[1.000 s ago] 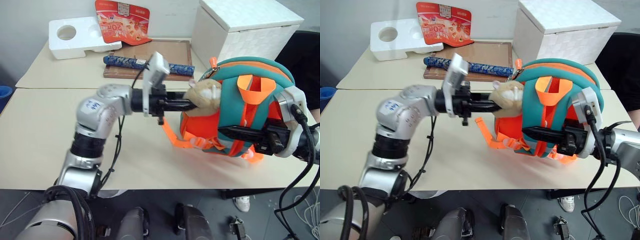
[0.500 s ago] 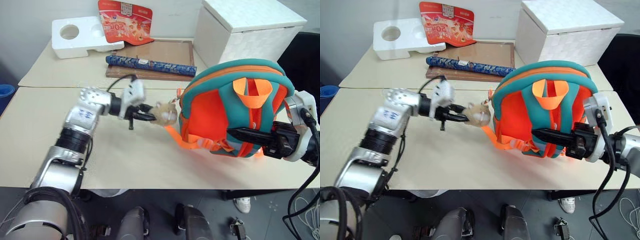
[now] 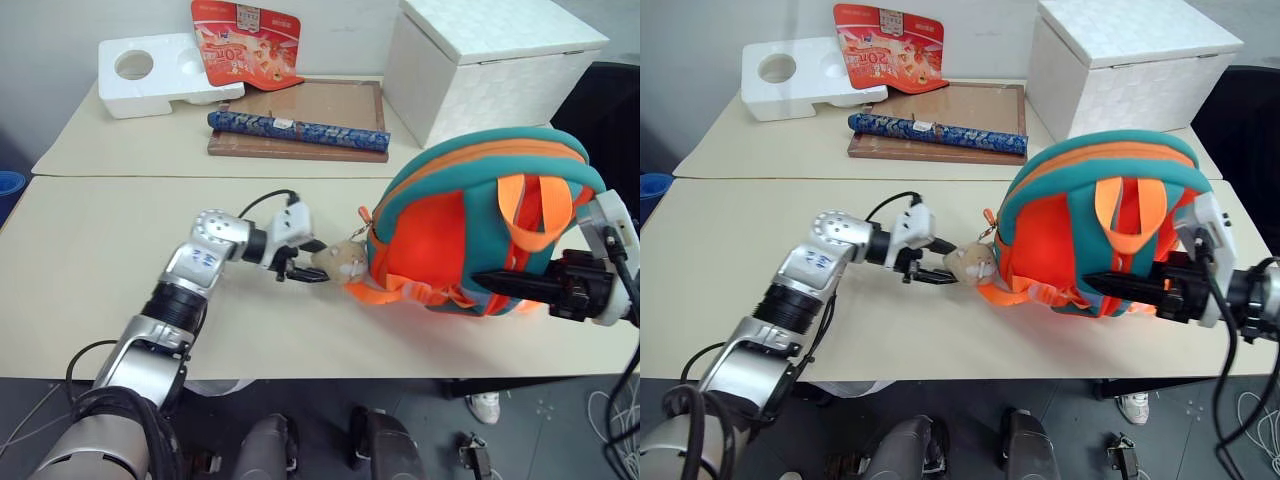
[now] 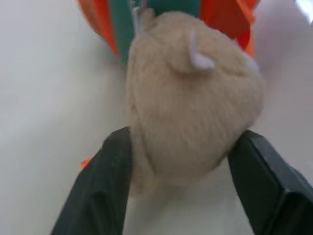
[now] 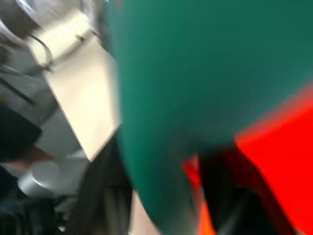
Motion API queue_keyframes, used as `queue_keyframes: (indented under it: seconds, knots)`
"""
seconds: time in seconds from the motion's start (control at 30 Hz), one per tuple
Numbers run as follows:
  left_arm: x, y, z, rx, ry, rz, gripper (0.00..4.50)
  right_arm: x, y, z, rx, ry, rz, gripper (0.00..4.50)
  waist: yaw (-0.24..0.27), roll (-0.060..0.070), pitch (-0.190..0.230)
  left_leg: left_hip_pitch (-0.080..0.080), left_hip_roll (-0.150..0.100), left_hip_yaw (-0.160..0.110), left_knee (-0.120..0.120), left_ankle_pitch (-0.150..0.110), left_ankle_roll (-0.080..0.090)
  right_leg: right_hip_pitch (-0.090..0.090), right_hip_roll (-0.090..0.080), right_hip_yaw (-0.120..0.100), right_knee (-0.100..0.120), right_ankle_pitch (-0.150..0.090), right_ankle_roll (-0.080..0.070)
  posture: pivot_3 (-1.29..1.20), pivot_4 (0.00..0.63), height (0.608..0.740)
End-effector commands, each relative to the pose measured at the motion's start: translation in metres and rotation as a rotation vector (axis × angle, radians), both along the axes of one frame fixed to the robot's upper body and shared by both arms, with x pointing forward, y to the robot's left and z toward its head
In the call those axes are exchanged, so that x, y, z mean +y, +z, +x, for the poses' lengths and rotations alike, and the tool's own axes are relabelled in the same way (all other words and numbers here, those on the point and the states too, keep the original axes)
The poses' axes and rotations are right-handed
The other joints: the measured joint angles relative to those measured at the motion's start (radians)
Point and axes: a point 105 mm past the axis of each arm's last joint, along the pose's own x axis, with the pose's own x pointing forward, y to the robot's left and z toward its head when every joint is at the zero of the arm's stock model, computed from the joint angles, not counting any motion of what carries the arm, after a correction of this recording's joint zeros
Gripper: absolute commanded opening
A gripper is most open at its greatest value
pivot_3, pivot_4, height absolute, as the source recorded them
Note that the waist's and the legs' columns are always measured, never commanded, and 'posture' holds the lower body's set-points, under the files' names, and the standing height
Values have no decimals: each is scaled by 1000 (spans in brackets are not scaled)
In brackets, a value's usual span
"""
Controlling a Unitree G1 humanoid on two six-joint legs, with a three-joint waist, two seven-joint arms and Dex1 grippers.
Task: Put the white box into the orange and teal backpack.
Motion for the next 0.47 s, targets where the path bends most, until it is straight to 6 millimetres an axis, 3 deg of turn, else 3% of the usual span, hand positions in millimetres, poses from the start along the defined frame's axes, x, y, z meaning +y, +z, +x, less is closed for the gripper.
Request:
queue_keyframes:
  seconds: [0.03, 0.1, 0.17, 0.3, 0.4, 0.47]
  knots:
    - [26, 39, -18, 42, -11, -105, 4078, -28, 22, -7, -64, -30, -57, 2861, -1, 0, 0, 0, 0, 0, 0, 0, 0, 0, 0, 0, 0, 0, 0, 0, 150, 740]
    - [43, 56, -34, 92, -36, -162, 4500, -45, 27, -14, -55, -43, -71, 3491, -1, 0, 0, 0, 0, 0, 0, 0, 0, 0, 1, 0, 2, 0, 0, 0, 150, 740]
    - [61, 75, -42, 96, -10, -195, 4500, -67, 32, -21, -46, -83, -87, 4156, -1, 0, 0, 0, 1, 0, 0, 0, 0, 1, 1, -1, 3, 0, 0, 0, 150, 740]
    - [94, 95, -49, 41, 101, -195, 4500, -106, 38, -32, -39, -178, -84, 4156, 2, 0, 0, 1, 0, 0, 0, 0, 0, 1, 1, -1, -1, 0, 0, 0, 150, 740]
    - [111, 106, -48, -9, 175, -218, 4500, -121, 41, -32, -64, -235, -47, 4156, 0, 0, 0, 2, 0, 0, 0, 0, -1, 2, 1, -1, -1, 0, 0, 0, 150, 740]
    - [113, 111, -46, -53, 202, -236, 4500, -126, 40, -28, -80, -257, -23, 4156, 0, 0, 0, 2, 0, 0, 0, 0, -1, 2, 0, 0, 0, 0, 0, 0, 150, 740]
